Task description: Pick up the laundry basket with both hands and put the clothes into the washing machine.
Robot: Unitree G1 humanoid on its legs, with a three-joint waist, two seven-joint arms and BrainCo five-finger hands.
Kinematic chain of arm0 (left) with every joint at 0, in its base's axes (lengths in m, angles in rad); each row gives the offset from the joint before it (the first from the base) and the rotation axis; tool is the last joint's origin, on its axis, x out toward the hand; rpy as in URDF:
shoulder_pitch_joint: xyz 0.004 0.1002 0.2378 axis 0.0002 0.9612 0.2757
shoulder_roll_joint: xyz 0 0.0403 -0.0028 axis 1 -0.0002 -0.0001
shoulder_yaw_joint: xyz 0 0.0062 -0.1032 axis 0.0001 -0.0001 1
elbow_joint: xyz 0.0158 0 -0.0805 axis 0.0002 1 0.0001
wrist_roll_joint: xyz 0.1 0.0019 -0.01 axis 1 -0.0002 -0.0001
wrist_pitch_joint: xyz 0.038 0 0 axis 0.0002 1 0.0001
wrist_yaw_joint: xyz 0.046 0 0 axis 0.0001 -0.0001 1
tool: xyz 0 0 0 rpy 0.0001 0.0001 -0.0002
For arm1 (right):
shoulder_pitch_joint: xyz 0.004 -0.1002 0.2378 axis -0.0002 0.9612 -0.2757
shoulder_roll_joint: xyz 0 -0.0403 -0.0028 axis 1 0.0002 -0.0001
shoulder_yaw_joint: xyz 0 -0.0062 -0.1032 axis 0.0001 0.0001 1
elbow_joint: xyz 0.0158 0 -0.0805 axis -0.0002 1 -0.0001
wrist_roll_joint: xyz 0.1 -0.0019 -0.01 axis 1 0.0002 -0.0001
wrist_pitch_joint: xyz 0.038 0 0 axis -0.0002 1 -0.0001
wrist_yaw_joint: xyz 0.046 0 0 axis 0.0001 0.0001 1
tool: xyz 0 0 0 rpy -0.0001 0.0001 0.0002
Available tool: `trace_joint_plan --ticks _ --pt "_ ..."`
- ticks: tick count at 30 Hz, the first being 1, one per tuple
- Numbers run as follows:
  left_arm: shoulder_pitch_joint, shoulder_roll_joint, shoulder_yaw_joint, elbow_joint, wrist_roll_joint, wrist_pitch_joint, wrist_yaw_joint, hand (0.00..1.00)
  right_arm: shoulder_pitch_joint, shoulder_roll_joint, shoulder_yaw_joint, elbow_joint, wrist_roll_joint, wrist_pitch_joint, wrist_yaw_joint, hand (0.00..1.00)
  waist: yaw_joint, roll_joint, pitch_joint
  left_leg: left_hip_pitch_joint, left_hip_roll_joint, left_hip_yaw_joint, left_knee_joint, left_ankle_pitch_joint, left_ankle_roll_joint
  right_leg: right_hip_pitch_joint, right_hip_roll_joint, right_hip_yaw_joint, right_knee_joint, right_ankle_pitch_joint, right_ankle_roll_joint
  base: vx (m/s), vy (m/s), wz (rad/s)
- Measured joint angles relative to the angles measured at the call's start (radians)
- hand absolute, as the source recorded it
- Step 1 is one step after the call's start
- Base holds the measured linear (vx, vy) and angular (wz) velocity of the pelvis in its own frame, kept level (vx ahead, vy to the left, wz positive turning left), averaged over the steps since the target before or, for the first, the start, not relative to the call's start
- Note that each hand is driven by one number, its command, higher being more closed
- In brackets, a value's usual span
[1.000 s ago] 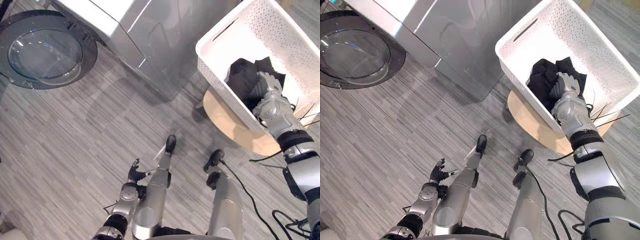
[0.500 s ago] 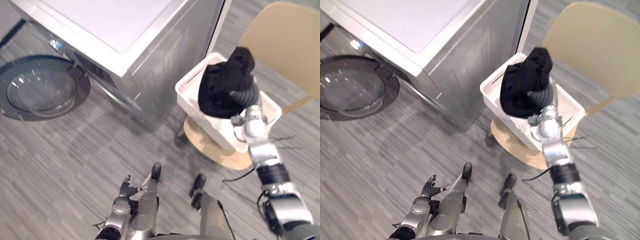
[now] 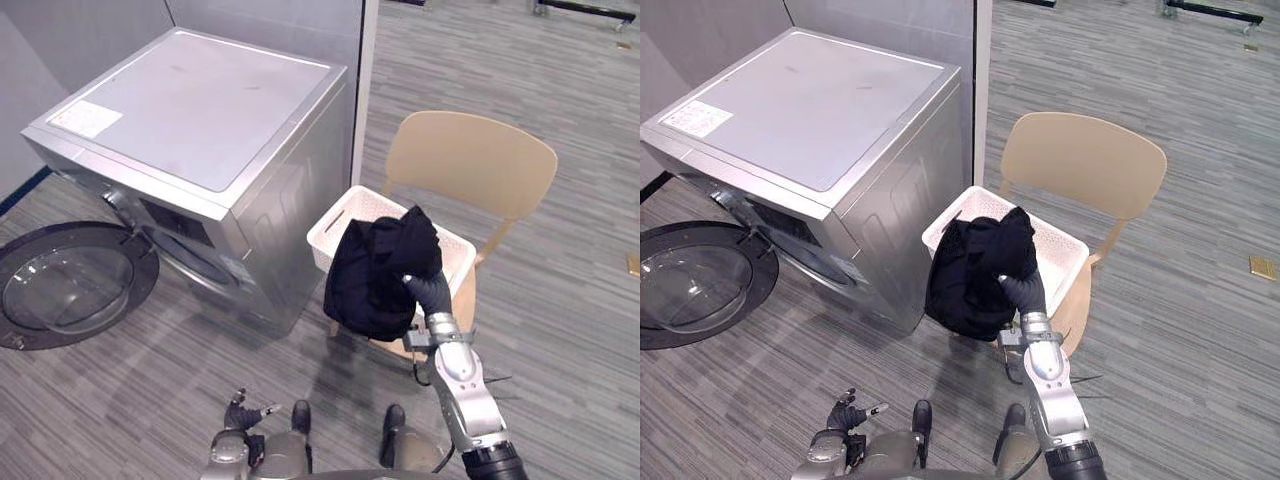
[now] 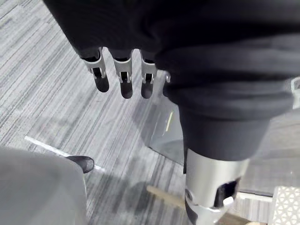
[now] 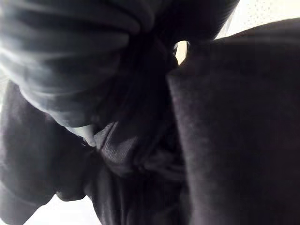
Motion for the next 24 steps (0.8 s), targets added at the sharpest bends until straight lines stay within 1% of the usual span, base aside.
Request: trace_joint_plan --ticks 1,2,3,4,5,6,7,8,9,10,11,12,13,14,15,16,17,18,21,22,23,24 --pt "0.014 0.009 0.002 -0.036 0.0 0.001 0.004 0.0 -0.022 -0.009 0.017 0.009 -0.005 0.0 -0.001 1.0 0.01 -0.003 0.004 -0.037 -0.001 -0.022 0.003 0.011 -0.019 0.012 0.023 0.011 -0.075 -0.043 -0.044 -0.11 -0.281 0.65" --pt "0.016 -0.003 0.004 -0.052 0.0 0.001 0.005 0.0 -0.04 -0.021 0.029 0.018 -0.012 -0.001 -0.001 1.0 0.018 0.019 0.01 -0.048 0.013 -0.035 -0.012 0.018 -0.028 0.018 0.049 0.005 -0.116 -0.047 -0.061 -0.22 -0.225 0.26" --pt "0.029 -0.021 0.004 -0.079 -0.004 0.001 0.016 0.0 -0.069 -0.035 0.038 0.054 -0.023 -0.001 -0.004 1.0 0.031 0.053 0.019 -0.059 0.055 -0.05 -0.052 0.018 -0.029 0.024 0.087 -0.026 -0.18 -0.019 -0.07 -0.25 -0.167 0.08" --pt "0.036 -0.022 0.003 -0.097 -0.008 0.0 0.022 0.0 -0.079 -0.037 0.039 0.071 -0.027 0.0 -0.004 1.0 0.034 0.055 0.019 -0.064 0.065 -0.056 -0.077 0.019 -0.028 0.017 0.089 -0.045 -0.184 -0.013 -0.077 -0.28 -0.172 0.45" --pt "0.05 -0.025 -0.005 -0.127 -0.014 0.002 0.023 0.0 -0.083 -0.045 0.031 0.088 -0.04 0.002 -0.01 1.0 0.027 0.058 0.021 -0.067 0.069 -0.089 -0.12 0.024 -0.019 0.007 0.084 -0.09 -0.174 -0.004 -0.09 -0.23 -0.218 0.87" --pt "0.051 -0.033 -0.022 -0.164 -0.02 0.002 0.024 0.0 -0.083 -0.067 0.024 0.091 -0.043 0.003 -0.025 1.0 0.025 0.063 0.022 -0.058 0.072 -0.095 -0.188 0.014 0.015 0.002 0.086 -0.131 -0.168 0.002 -0.107 -0.14 -0.184 1.15" --pt "0.043 -0.034 -0.044 -0.186 -0.022 0.001 0.024 0.0 -0.088 -0.086 0.014 0.093 -0.047 0.004 -0.027 1.0 0.027 0.065 0.023 -0.05 0.078 -0.067 -0.235 -0.03 0.074 0.004 0.076 -0.158 -0.191 0.019 -0.133 -0.11 -0.145 1.16" --pt "0.021 -0.036 -0.064 -0.215 -0.023 -0.001 0.023 0.0 -0.111 -0.099 -0.008 0.103 -0.056 0.004 -0.03 1.0 0.025 0.069 0.031 -0.06 0.087 0.023 -0.252 -0.049 0.091 0.017 0.056 -0.216 -0.233 0.049 -0.152 -0.09 -0.046 1.0" --pt "0.012 -0.036 -0.075 -0.226 -0.023 -0.002 0.022 0.0 -0.122 -0.105 -0.021 0.115 -0.062 0.005 -0.032 1.0 0.02 0.068 0.033 -0.069 0.079 0.07 -0.227 -0.038 0.083 0.017 0.038 -0.239 -0.234 0.052 -0.157 -0.13 -0.065 1.28" --pt "-0.003 -0.037 -0.106 -0.26 -0.022 -0.002 0.018 0.0 -0.124 -0.108 -0.062 0.125 -0.066 0.01 -0.042 1.0 0.007 0.066 0.033 -0.073 0.05 0.134 -0.146 -0.025 0.066 0.026 -0.007 -0.29 -0.233 0.054 -0.16 -0.14 -0.097 1.42" --pt "-0.001 -0.035 -0.133 -0.327 -0.022 -0.005 0.017 0.0 -0.124 -0.11 -0.088 0.126 -0.067 0.011 -0.047 1.0 -0.007 0.065 0.032 -0.052 0.024 0.184 -0.071 -0.026 0.065 0.037 -0.045 -0.332 -0.235 0.059 -0.158 -0.13 -0.096 1.33" --pt "0.0 -0.035 -0.142 -0.363 -0.022 -0.01 0.017 0.0 -0.125 -0.115 -0.092 0.126 -0.067 0.011 -0.047 1.0 -0.009 0.066 0.03 -0.038 0.022 0.203 -0.031 -0.026 0.065 0.039 -0.057 -0.347 -0.238 0.062 -0.157 -0.11 -0.064 1.01" --pt "-0.003 -0.034 -0.16 -0.426 -0.021 -0.021 0.018 0.0 -0.127 -0.125 -0.09 0.126 -0.067 0.011 -0.044 1.0 -0.007 0.068 0.028 0.0 0.032 0.22 0.021 -0.03 0.059 0.047 -0.068 -0.369 -0.246 0.068 -0.153 -0.07 -0.007 0.61" --pt "-0.005 -0.033 -0.169 -0.451 -0.021 -0.026 0.017 0.0 -0.126 -0.126 -0.088 0.126 -0.067 0.011 -0.042 1.0 -0.008 0.073 0.025 0.029 0.037 0.219 0.028 -0.03 0.058 0.053 -0.07 -0.382 -0.254 0.074 -0.15 -0.06 0.032 0.64" --pt "-0.007 -0.034 -0.185 -0.501 -0.018 -0.039 0.014 0.0 -0.127 -0.128 -0.079 0.126 -0.067 0.011 -0.036 1.0 -0.007 0.081 0.017 0.103 0.046 0.216 0.011 -0.021 0.051 0.06 -0.07 -0.401 -0.265 0.084 -0.142 -0.04 0.087 0.63" --pt "-0.017 -0.034 -0.208 -0.535 -0.011 -0.052 0.012 0.0 -0.13 -0.13 -0.081 0.123 -0.065 0.011 -0.015 1.0 -0.013 0.091 0.009 0.162 0.051 0.204 -0.077 -0.013 0.022 0.065 -0.068 -0.417 -0.272 0.092 -0.128 -0.04 0.104 0.61" --pt "-0.024 -0.033 -0.218 -0.549 -0.003 -0.058 0.008 0.0 -0.133 -0.131 -0.081 0.123 -0.063 0.011 -0.002 1.0 -0.015 0.096 0.005 0.172 0.051 0.2 -0.108 -0.01 0.019 0.07 -0.067 -0.43 -0.281 0.099 -0.122 -0.04 0.13 0.56" --pt "-0.033 -0.031 -0.23 -0.58 0.005 -0.065 -0.004 0.0 -0.138 -0.13 -0.078 0.123 -0.056 0.011 0.019 1.0 -0.023 0.1 -0.003 0.191 0.053 0.191 -0.158 -0.006 0.011 0.083 -0.06 -0.446 -0.299 0.118 -0.113 -0.04 0.139 0.39" --pt "-0.035 -0.008 -0.261 -0.634 0.028 -0.08 -0.005 0.0 -0.141 -0.113 -0.043 0.123 -0.035 0.01 0.062 1.0 -0.023 0.097 -0.012 0.223 0.04 0.171 -0.193 -0.004 0.01 0.131 -0.052 -0.456 -0.357 0.163 -0.093 -0.05 0.15 0.21" --pt "-0.028 0.003 -0.273 -0.66 0.036 -0.081 -0.005 0.0 -0.142 -0.11 -0.012 0.123 -0.027 0.01 0.081 1.0 -0.023 0.098 -0.02 0.231 0.032 0.172 -0.196 -0.003 0.011 0.146 -0.052 -0.45 -0.38 0.178 -0.084 -0.1 0.163 0.05" --pt "-0.025 0.008 -0.28 -0.674 0.04 -0.081 -0.005 0.0 -0.142 -0.11 0.008 0.123 -0.023 0.01 0.089 1.0 -0.023 0.099 -0.031 0.233 0.028 0.173 -0.202 0.0 0.015 0.147 -0.052 -0.446 -0.39 0.186 -0.082 -0.08 0.122 -0.03" --pt "-0.026 0.019 -0.293 -0.696 0.045 -0.086 -0.005 0.0 -0.144 -0.109 0.045 0.123 -0.012 0.009 0.111 1.0 -0.024 0.1 -0.041 0.242 0.024 0.178 -0.22 0.011 0.014 0.156 -0.047 -0.435 -0.416 0.207 -0.079 -0.1 0.108 -0.06"
